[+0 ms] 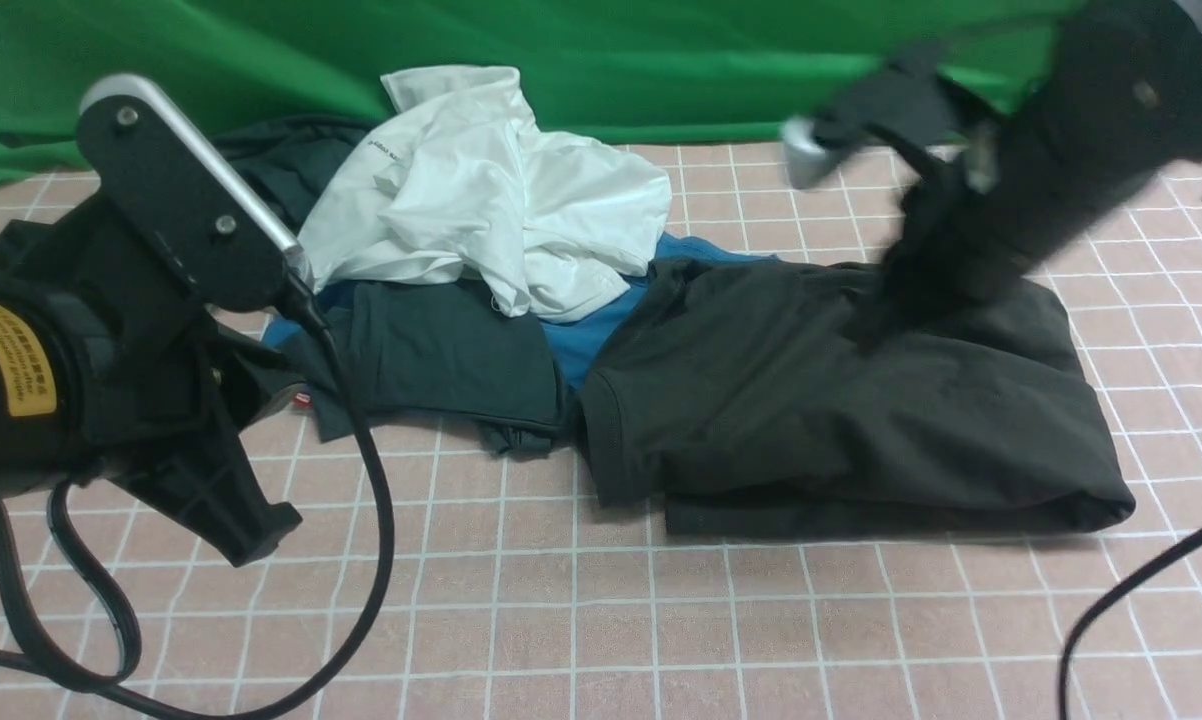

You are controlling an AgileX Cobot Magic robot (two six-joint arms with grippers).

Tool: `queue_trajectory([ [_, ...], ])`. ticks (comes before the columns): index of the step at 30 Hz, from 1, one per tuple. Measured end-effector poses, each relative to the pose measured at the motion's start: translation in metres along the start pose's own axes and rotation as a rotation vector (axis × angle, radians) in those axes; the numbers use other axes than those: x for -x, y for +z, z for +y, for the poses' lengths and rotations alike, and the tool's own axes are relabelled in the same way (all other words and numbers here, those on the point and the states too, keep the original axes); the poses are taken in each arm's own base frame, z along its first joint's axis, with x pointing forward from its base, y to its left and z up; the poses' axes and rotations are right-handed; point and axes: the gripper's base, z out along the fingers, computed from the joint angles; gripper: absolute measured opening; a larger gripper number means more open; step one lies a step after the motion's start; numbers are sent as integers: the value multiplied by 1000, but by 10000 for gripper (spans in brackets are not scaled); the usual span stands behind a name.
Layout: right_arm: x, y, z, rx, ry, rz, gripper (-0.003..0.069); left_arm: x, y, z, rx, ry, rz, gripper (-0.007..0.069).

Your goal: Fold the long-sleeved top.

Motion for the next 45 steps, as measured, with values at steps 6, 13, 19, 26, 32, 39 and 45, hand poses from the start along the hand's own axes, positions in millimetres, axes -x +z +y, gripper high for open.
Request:
queue_trajectory([
  [6, -51, 53, -42, -11, 207, 154, 37, 0, 0, -1, -10, -11, -3, 10],
  [13, -77, 66, -53, 18, 294, 325, 37, 1, 0, -2, -21, -21, -6, 10],
  [19, -65, 33, -56, -4, 304, 239, 37, 1, 0, -3, -31, -9, -11, 10],
  [26, -9, 13, -70, -37, 325, -168, 37, 5, 0, -2, -20, -2, -56, 10],
  [32, 13, 67, -82, -7, 330, -149, 37, 6, 0, -1, -16, 6, -67, 10],
  [39, 21, 112, -131, -65, 411, -172, 37, -4, -5, -5, -59, -6, 26, 10],
  [45, 32, 101, -156, -110, 439, -258, 42, -5, -21, -4, -37, -16, -28, 10],
])
